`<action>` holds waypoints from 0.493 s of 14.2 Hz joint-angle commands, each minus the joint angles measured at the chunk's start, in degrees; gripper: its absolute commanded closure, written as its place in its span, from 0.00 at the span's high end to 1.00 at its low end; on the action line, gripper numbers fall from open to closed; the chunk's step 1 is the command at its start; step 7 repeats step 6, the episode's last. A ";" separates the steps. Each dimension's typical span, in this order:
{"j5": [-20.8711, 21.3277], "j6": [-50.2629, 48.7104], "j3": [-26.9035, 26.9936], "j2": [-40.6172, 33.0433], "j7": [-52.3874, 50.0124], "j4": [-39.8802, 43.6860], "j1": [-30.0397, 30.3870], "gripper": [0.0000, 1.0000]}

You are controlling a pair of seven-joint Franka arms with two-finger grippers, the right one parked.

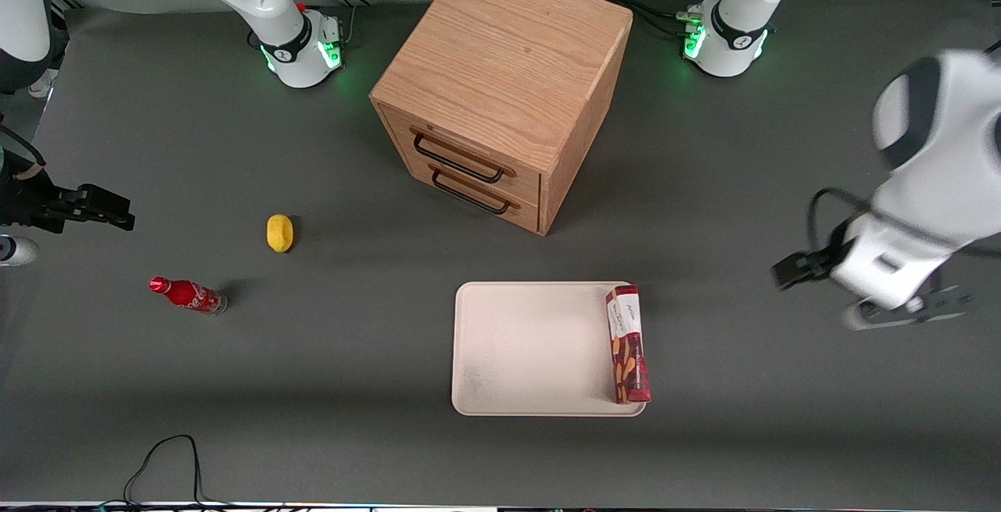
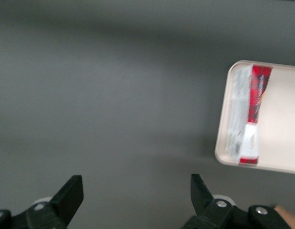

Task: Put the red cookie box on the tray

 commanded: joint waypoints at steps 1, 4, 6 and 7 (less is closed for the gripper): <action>-5.55 -0.11 -0.13 -8.64 6.15 -9.65 4.74 1.00; -5.92 0.06 2.58 -12.96 14.51 -13.62 6.17 1.00; -5.84 -0.46 2.77 -14.02 15.14 -14.15 6.17 1.00; -5.84 -0.46 2.77 -14.02 15.14 -14.15 6.17 1.00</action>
